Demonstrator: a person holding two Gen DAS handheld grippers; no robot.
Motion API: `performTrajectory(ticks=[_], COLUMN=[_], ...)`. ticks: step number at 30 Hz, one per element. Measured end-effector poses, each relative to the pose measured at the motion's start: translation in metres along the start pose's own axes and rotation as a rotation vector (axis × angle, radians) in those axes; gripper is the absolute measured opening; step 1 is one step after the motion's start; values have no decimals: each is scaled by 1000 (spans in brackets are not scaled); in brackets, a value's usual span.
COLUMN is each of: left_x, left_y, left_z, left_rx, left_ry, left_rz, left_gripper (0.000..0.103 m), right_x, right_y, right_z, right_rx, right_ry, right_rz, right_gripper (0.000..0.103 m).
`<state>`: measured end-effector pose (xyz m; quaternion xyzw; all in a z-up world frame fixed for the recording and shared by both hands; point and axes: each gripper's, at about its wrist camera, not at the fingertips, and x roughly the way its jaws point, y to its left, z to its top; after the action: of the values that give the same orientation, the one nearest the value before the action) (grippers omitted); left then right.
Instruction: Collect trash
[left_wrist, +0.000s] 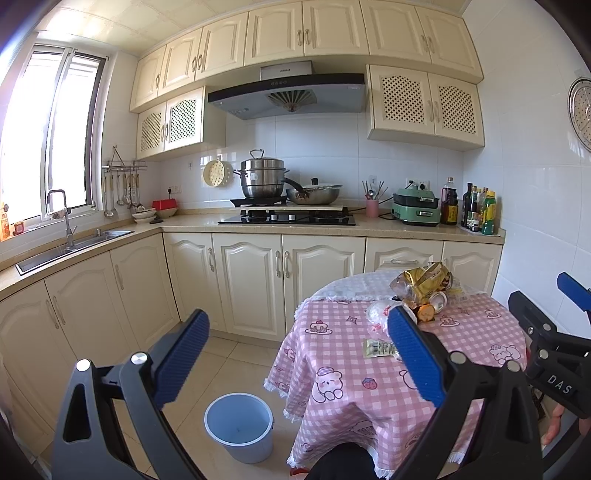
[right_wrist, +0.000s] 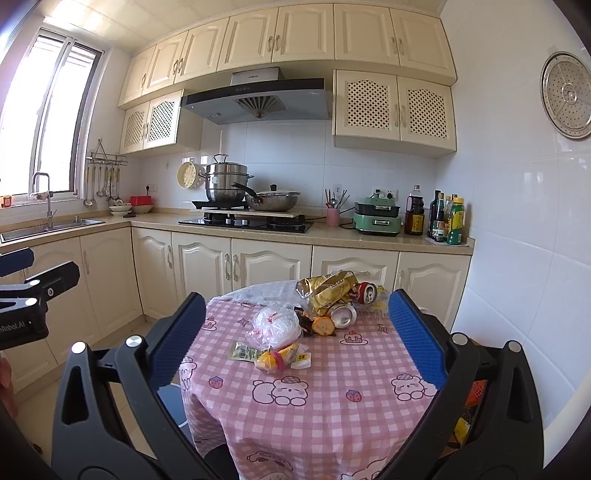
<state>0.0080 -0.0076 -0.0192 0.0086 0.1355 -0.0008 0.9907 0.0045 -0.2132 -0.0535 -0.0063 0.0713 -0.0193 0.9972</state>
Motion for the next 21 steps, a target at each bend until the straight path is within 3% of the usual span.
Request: performTrajectory(ticks=[21], left_x=[2], left_y=[3], left_z=[-3], left_rx=[3], left_ry=[7], left_rz=[3], left_gripper=[95], right_x=[-1], right_y=[-2], right_z=[0], right_rx=[6], right_ry=[25], right_rz=[6], right_gripper=[97])
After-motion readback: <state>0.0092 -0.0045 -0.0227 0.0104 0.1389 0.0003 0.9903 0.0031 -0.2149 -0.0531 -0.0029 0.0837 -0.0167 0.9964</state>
